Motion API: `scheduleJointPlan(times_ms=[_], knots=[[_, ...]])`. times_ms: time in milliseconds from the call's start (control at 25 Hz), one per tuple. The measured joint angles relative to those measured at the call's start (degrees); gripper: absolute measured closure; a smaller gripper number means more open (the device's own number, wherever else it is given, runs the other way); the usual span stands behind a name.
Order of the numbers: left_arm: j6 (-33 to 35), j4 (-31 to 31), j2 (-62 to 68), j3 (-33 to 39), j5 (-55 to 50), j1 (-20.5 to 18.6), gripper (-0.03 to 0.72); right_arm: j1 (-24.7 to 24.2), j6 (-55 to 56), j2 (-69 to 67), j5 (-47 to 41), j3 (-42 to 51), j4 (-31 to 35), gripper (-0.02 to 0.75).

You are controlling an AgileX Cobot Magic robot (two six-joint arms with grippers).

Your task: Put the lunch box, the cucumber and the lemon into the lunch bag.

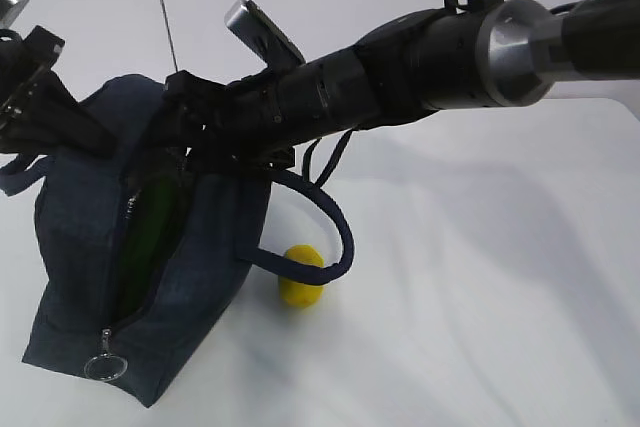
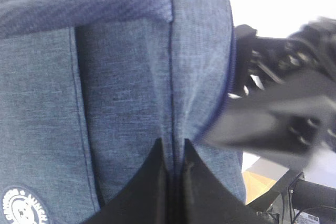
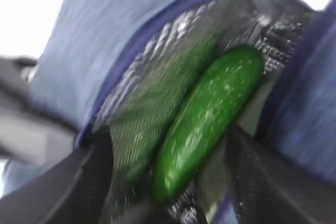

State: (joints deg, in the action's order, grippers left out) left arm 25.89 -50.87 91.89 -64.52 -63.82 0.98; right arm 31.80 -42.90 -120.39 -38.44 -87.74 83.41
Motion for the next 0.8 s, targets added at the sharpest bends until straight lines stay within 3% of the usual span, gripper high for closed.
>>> scheduleJointPlan(times_ms=[360,800], knots=[[0.0,0.0,0.0,0.0,-0.1,0.0,0.691,-0.2,-1.3,1.8,-4.4,0.0,-4.2,0.252],[0.0,4.2,0.0,0.0,1.7,0.0,0.691,-3.5,2.2,10.8,-6.6,0.0,-21.1,0.247]])
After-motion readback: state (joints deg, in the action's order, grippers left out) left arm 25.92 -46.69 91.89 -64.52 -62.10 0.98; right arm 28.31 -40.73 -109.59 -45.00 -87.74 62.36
